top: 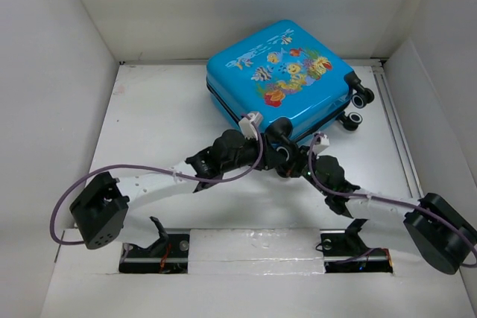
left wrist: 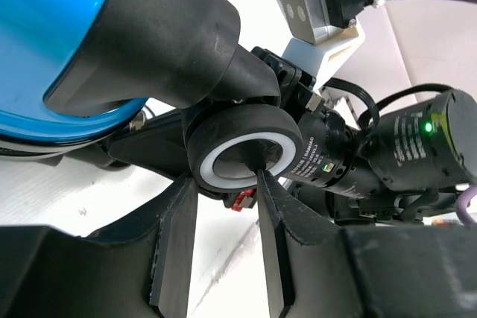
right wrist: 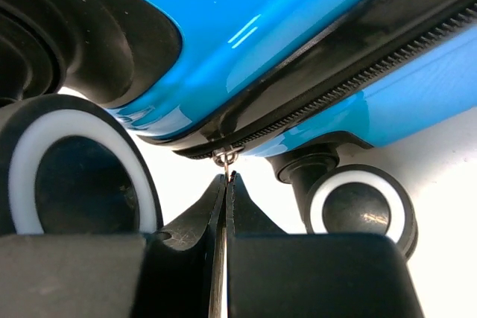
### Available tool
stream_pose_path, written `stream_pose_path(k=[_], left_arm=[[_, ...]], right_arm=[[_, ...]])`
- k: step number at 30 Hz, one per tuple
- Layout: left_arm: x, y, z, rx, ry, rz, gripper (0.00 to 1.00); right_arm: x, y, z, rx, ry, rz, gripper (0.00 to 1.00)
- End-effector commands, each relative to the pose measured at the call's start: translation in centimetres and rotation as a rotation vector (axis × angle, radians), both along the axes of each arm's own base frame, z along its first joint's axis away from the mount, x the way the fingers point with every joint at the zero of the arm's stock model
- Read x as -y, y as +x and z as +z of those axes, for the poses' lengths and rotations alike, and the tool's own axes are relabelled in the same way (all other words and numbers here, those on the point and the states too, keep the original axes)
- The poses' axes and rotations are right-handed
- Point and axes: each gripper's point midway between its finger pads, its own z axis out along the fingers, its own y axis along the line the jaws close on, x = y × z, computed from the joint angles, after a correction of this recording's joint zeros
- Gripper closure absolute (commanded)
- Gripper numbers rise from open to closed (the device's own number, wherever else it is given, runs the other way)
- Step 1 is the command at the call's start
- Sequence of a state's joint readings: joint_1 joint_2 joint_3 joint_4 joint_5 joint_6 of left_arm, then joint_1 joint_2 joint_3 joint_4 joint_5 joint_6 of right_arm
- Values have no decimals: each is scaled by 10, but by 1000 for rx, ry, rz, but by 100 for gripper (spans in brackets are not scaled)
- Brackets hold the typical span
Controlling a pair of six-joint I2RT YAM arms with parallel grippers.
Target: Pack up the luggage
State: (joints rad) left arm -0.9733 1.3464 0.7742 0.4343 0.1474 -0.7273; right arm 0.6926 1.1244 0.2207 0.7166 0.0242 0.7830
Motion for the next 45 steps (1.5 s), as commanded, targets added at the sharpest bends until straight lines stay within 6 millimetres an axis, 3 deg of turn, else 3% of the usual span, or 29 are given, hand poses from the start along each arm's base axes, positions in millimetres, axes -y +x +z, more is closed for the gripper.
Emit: stream_pose_path(k=[1, 3, 5, 7, 8, 11, 13, 14, 15, 16, 17, 18, 19, 20, 21, 22, 24, 25, 27, 28, 31, 33, 35, 36, 38, 40, 42, 44, 45], left_arm=[[38, -4, 87, 119, -224, -107, 70], [44, -8, 79, 84, -213, -145, 70], [48, -12, 90, 74, -270, -170, 70], [54, -16, 86, 55, -273, -206, 70], [56, -17, 97, 68, -291, -218, 70], [59, -20, 101, 54, -311, -237, 69], [57, -22, 102, 58, -316, -238, 67], [50, -21, 109, 82, -326, -216, 64], [46, -19, 101, 82, -297, -195, 61], [41, -18, 99, 93, -285, -176, 59], [30, -16, 111, 126, -303, -133, 57], [20, -15, 91, 123, -261, -99, 57], [12, -14, 88, 126, -258, -65, 57], [3, -11, 84, 141, -247, -29, 57], [-14, -5, 94, 177, -264, 50, 57], [-27, -3, 68, 164, -213, 96, 57], [-50, 2, 59, 174, -199, 204, 60], [-58, 1, 34, 156, -155, 224, 63], [-65, 5, 18, 129, -133, 267, 67], [-64, 5, 2, 111, -96, 266, 69], [-57, 5, -23, 111, -26, 277, 74], [-47, 4, -24, 115, -43, 257, 75], [-43, 9, -45, 112, 7, 260, 75], [-36, 13, -37, 131, -12, 259, 75], [-30, 19, -48, 166, 34, 288, 68], [-21, 26, -39, 207, 25, 319, 66], [-16, 31, -45, 231, 59, 363, 60], [-11, 36, -39, 266, 53, 414, 55], [-13, 37, -48, 274, 78, 458, 52]], right_arm=[[-66, -47, 101, 280, 192, 305, 100], [-64, -47, 86, 273, 144, 272, 100], [-66, -45, 76, 275, 132, 244, 100], [-77, -56, 84, 320, 166, 308, 100], [-85, -58, 95, 351, 186, 330, 100], [-102, -60, 94, 368, 142, 372, 100], [-101, -58, 92, 359, 137, 359, 100], [-96, -54, 89, 346, 123, 324, 93], [-92, -53, 84, 324, 114, 307, 75], [-85, -53, 88, 323, 113, 289, 67], [-77, -49, 68, 260, 41, 250, 61], [-71, -48, 61, 234, 8, 231, 55], [-63, -49, 67, 232, 2, 208, 47], [-56, -53, 48, 175, -69, 203, 44], [-48, -50, 46, 165, -89, 170, 41], [-42, -51, 45, 155, -105, 156, 37], [-25, -56, 37, 133, -157, 136, 35], [-18, -54, 34, 122, -180, 108, 35], [-1, -57, 27, 90, -236, 77, 33], [6, -56, 25, 77, -247, 46, 33], [14, -58, 27, 61, -277, 34, 35], [16, -60, 37, 67, -268, 33, 37], [20, -60, 41, 68, -270, 22, 38], [20, -60, 44, 74, -262, 21, 38], [23, -58, 54, 108, -259, 12, 39], [27, -56, 63, 121, -243, -10, 40], [28, -58, 63, 124, -249, 2, 40], [26, -59, 67, 134, -247, 12, 40], [27, -59, 69, 139, -239, 11, 40]])
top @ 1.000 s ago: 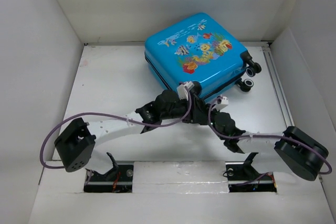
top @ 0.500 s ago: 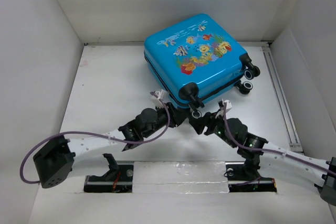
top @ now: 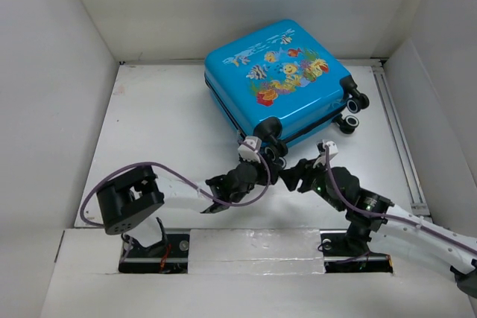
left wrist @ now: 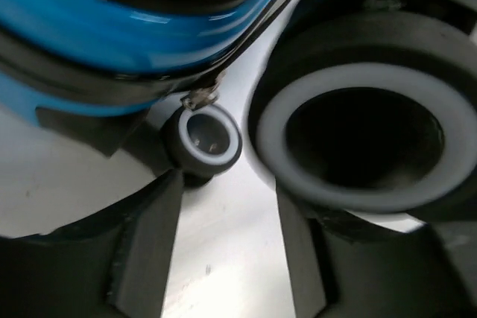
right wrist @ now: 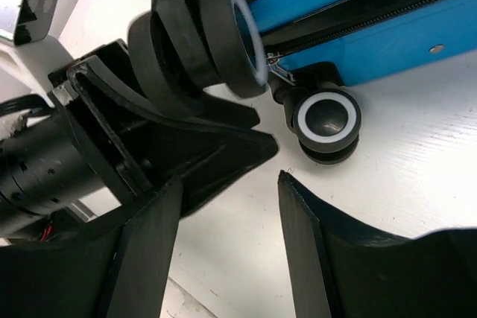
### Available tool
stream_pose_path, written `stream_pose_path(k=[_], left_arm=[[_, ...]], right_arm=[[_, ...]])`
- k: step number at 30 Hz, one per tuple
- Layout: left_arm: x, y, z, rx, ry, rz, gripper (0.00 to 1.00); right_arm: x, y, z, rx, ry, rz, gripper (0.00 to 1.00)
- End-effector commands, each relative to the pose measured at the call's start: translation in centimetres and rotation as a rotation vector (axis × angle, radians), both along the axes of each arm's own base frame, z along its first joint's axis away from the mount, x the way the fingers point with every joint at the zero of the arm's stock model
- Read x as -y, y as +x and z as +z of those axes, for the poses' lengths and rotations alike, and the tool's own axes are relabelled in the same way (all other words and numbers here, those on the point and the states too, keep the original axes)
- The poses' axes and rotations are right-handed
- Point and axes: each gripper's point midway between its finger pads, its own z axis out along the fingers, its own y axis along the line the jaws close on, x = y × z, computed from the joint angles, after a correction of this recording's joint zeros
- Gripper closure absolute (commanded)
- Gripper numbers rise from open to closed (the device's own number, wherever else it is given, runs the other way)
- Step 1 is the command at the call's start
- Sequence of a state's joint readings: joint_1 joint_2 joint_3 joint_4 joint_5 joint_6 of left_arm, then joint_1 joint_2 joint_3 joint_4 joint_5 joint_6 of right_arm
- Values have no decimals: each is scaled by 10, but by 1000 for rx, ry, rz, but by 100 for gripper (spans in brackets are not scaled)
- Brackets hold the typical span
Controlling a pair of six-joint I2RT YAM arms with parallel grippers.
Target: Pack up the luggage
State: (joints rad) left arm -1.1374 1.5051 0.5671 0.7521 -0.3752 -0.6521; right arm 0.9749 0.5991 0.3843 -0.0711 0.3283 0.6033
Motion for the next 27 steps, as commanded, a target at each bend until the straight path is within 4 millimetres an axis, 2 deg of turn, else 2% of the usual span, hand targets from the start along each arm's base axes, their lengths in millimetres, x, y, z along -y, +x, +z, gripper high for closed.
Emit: stream_pose_path(k=[1, 2, 3, 4, 5, 7, 8, 11, 13, 21, 22, 23, 25, 26, 27], left_arm=[[7, 22, 36, 148, -63, 152, 50], [9, 25, 46, 185, -87, 181, 45], [7, 30, 46, 191, -86, 216, 44], [2, 38, 37, 200, -49, 269, 44], [5, 40, 40, 208, -56, 294, 44], [2, 47, 32, 231, -29, 347, 44], [7, 50, 37, 245, -50, 348, 46], [5, 59, 35, 271, -13, 408, 49], [7, 62, 42, 289, -27, 419, 50], [-5, 72, 47, 323, 3, 533, 58], [-4, 74, 46, 328, 11, 541, 60], [-7, 74, 46, 337, 33, 551, 70], [-11, 77, 46, 337, 37, 591, 82], [-14, 76, 45, 342, 38, 591, 96], [-17, 81, 47, 343, 29, 604, 100]], right_arm=[[2, 3, 26, 47, 20, -9, 40], [3, 3, 30, 54, 31, -9, 39], [6, 4, 28, 48, 22, -18, 39], [5, 2, 31, 54, 35, -8, 39], [4, 1, 31, 52, 36, 1, 39], [4, -2, 37, 69, 51, 16, 39], [3, -3, 37, 67, 53, 26, 39], [4, -9, 46, 84, 86, 53, 40], [4, -13, 53, 96, 108, 68, 42], [4, -20, 41, 68, 96, 96, 44], [5, -20, 44, 73, 103, 96, 44], [5, -20, 44, 73, 103, 96, 44], [3, -23, 44, 70, 106, 114, 44], [3, -23, 49, 77, 114, 114, 42], [4, -24, 44, 64, 97, 114, 40]])
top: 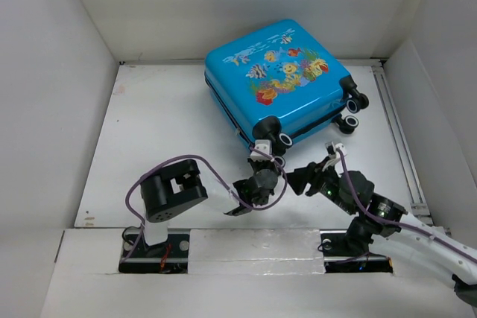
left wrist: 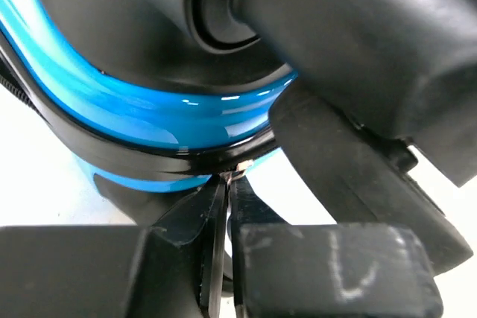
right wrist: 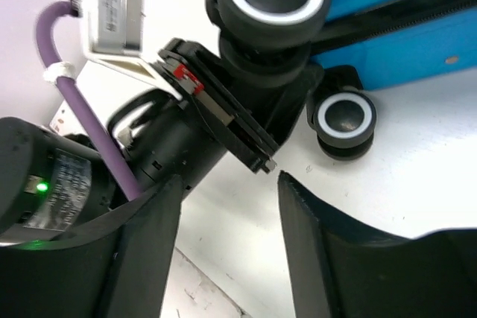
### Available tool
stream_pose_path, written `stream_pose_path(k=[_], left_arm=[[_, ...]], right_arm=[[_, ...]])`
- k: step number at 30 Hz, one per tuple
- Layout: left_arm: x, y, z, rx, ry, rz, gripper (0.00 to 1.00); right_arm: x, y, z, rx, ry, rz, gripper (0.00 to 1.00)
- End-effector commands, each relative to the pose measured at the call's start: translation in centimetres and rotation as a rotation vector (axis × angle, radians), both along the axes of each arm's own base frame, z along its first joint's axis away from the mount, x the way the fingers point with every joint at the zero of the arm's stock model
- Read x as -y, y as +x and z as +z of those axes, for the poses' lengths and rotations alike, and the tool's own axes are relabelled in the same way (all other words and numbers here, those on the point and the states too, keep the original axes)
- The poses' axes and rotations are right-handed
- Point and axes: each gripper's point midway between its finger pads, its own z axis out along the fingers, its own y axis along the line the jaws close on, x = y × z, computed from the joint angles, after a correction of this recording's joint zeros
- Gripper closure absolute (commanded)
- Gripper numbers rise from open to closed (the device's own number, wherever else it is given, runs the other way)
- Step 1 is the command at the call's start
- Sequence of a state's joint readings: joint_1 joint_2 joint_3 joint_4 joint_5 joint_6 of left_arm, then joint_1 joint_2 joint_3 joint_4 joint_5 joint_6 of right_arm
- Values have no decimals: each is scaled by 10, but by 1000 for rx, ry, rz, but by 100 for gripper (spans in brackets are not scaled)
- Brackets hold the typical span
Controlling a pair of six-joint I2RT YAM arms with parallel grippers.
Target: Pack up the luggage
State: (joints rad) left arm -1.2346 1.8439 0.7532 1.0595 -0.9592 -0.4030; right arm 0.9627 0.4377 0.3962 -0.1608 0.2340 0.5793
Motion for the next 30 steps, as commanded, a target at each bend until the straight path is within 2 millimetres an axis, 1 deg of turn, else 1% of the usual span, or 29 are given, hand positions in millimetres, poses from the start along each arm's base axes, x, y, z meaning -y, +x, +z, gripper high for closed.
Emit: stream_pose_path(k=[1, 2, 3, 4, 5, 6, 8, 9, 10, 11, 12, 13, 14, 15, 16, 17, 19, 20, 21, 22, 23, 24, 25, 26, 27, 28, 29, 30], left_arm=[[-25, 28, 44, 83, -116, 173, 100], [-25, 26, 40, 77, -117, 160, 100], [-25, 26, 45, 80, -129, 160, 100], [-29, 24, 46, 80, -127, 160, 100], [-29, 23, 43, 78, -125, 145, 100], [-34, 21, 40, 83, -141, 145, 100], [-32, 19, 43, 88, -144, 120, 100], [-32, 19, 43, 88, -144, 120, 100], [-34, 18, 39, 85, -136, 120, 100], [-35, 18, 43, 88, -144, 120, 100], [-39, 16, 35, 79, -130, 120, 100], [-39, 19, 37, 83, -143, 113, 100], [-39, 17, 34, 77, -145, 104, 100], [-39, 17, 38, 80, -154, 104, 100], [-37, 17, 38, 80, -155, 93, 100], [-40, 16, 37, 76, -162, 93, 100], [-41, 14, 35, 75, -176, 83, 100], [-44, 16, 33, 75, -174, 80, 100], [-44, 16, 33, 75, -174, 80, 100], [-43, 15, 37, 78, -185, 71, 100], [-45, 14, 34, 75, -176, 71, 100], [-47, 13, 34, 75, -176, 71, 100], [-47, 13, 36, 78, -186, 71, 100], [-48, 12, 35, 79, -188, 71, 100], [-49, 13, 35, 81, -179, 71, 100], [-47, 12, 35, 80, -179, 60, 100], [-47, 12, 35, 80, -179, 60, 100], [-47, 12, 35, 80, -179, 60, 100]], right_arm=[[-1, -3, 23, 24, 35, 16, 38], [1, -1, 27, 26, 35, 4, 36], [4, 0, 29, 28, 32, -11, 30], [6, 2, 26, 25, 23, -28, 22], [10, 6, 32, 37, 30, -60, 15], [13, 8, 40, 50, 28, -73, 0], [18, 15, 49, 79, 8, -114, 0], [19, 19, 62, 103, 17, -129, 0], [17, 27, 61, 116, -34, -145, 0], [16, 32, 66, 126, -58, -152, 0], [16, 39, 85, 151, -58, -185, 0], [16, 46, 88, 149, -86, -209, 0], [8, 55, 79, 139, -156, -216, 0], [8, 61, 78, 132, -189, -224, 0], [3, 65, 91, 139, -178, -225, 0], [1, 72, 83, 128, -217, -239, 0], [-4, 80, 85, 137, -206, -237, 0], [-8, 83, 84, 134, -198, -216, 0], [-17, 89, 79, 124, -209, -183, 0], [-24, 91, 74, 103, -209, -135, 0], [-30, 93, 74, 97, -211, -118, 0], [-33, 101, 64, 74, -239, -125, 0], [-38, 101, 60, 67, -242, -109, 0], [-45, 100, 66, 74, -236, -72, 0], [-51, 98, 60, 61, -241, -42, 0], [-58, 99, 60, 66, -244, -9, 0], [-65, 95, 57, 56, -241, 32, 0], [-69, 95, 61, 62, -228, 48, 0]])
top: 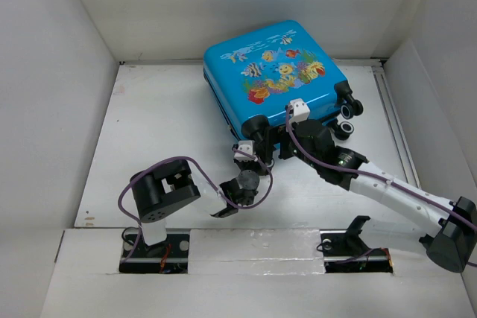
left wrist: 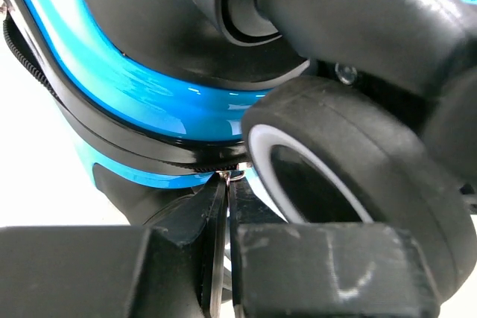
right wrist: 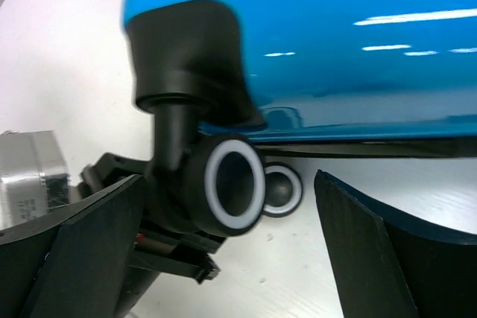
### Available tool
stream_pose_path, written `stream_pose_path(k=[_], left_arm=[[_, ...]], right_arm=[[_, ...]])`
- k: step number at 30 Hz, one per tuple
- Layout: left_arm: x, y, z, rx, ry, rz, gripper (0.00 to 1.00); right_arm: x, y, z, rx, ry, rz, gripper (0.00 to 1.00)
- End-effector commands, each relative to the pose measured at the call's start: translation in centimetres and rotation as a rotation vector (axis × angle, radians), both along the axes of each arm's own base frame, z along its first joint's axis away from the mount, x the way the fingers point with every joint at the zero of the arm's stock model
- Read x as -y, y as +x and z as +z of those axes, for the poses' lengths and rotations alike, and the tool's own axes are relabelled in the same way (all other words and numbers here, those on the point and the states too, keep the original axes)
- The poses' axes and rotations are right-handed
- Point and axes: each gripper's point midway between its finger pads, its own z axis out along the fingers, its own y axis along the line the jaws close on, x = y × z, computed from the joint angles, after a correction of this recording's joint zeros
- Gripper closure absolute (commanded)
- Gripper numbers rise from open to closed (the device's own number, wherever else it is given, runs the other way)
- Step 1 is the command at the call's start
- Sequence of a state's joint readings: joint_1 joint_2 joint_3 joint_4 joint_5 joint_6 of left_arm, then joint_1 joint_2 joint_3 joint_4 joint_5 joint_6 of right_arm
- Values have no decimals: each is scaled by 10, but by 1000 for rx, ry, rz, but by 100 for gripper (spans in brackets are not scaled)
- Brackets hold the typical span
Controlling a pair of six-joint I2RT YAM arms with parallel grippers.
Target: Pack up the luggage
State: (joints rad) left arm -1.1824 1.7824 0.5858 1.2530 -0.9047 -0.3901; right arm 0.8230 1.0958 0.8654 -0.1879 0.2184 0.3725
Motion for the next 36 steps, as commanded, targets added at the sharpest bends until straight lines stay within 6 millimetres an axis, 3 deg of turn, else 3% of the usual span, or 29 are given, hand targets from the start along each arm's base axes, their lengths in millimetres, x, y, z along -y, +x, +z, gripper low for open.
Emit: stream_pose_path(k=[1, 6, 12, 17, 19, 21, 24, 26, 27, 29, 31, 32, 35, 36], left_arm=[[-14, 7, 33, 50, -107, 63, 100], [-11, 6, 34, 49, -119, 45, 100], [-12, 4, 33, 44, -124, 36, 100], [-14, 4, 29, 43, -103, 35, 100], [-14, 4, 31, 51, -103, 35, 100], [-21, 7, 27, 53, -88, 53, 100], [-21, 9, 31, 58, -97, 49, 100], [-23, 8, 28, 54, -89, 49, 100], [-23, 8, 28, 54, -89, 49, 100], [-25, 10, 28, 55, -88, 50, 100], [-27, 10, 25, 51, -80, 50, 100], [-27, 10, 25, 51, -80, 50, 100], [-35, 10, 21, 48, -60, 59, 100], [-38, 13, 21, 49, -59, 70, 100]], right_arm=[[-30, -3, 33, 51, 86, 134, 0], [-42, -1, 33, 50, 116, 186, 0], [-43, 24, 18, 12, 118, 144, 1], [-33, 35, -2, -19, 87, 86, 9], [-32, 34, -6, -26, 81, 85, 24], [-28, 35, -11, -34, 74, 76, 24], [-25, 32, -17, -49, 51, 78, 10], [-24, 30, -27, -85, 7, 92, 8], [-24, 30, -26, -88, 4, 92, 12], [-22, 31, -22, -72, -1, 88, 45], [-20, 34, -18, -53, 15, 80, 66], [-20, 34, -18, -53, 15, 80, 81], [-16, 29, -14, -38, 28, 80, 94], [-12, 29, -3, -11, 42, 68, 99]])
